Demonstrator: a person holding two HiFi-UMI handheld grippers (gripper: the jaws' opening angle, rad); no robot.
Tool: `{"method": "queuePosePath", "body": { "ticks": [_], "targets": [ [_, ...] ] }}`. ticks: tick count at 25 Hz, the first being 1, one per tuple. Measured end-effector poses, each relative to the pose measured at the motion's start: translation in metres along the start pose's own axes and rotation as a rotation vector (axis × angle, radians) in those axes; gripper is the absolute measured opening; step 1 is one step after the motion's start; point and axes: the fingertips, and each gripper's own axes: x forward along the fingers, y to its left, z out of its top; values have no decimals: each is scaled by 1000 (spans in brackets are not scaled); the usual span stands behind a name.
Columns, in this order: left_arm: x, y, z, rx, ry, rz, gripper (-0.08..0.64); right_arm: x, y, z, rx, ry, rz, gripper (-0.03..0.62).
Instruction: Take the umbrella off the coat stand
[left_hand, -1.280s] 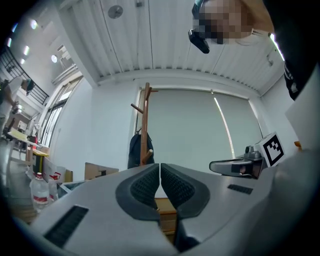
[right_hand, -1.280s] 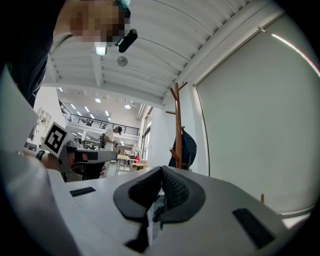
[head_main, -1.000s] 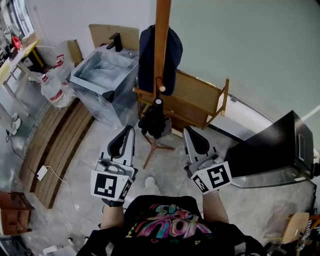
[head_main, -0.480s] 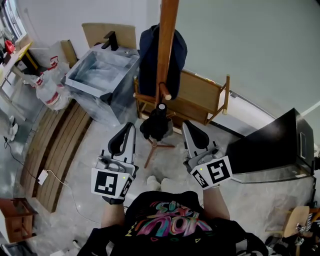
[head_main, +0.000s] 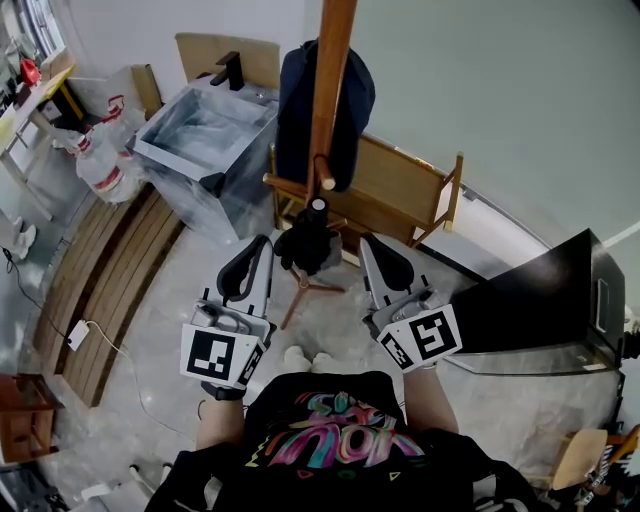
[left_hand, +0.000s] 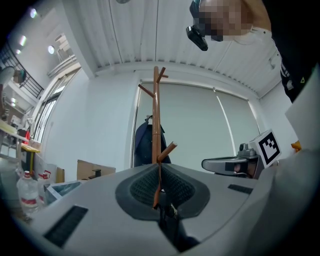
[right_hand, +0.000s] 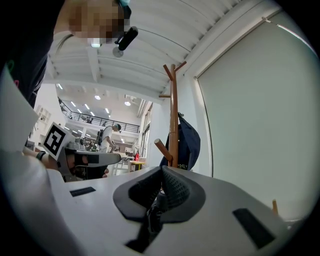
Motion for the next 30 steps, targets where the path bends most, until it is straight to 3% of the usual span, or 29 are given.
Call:
{"method": "queuePosePath", "body": {
  "ticks": [6, 7, 9, 15, 30],
  "targets": [
    [3, -6, -7, -54, -3, -30, 35, 0, -5, -4, 38, -13, 40, 18],
    [4, -7, -8, -64, -3, -41, 45, 1, -5, -3, 51, -18, 52, 54],
    [7, -9, -12, -80, 2, -66, 150, 2, -6, -4, 69, -25, 72, 77],
    [14, -10, -25, -91, 23, -102, 211, 10, -10, -9, 108, -25, 118, 141],
    [40, -15, -95, -81, 152, -209, 269, 42, -8, -51, 190, 52, 230, 214]
  ]
}}
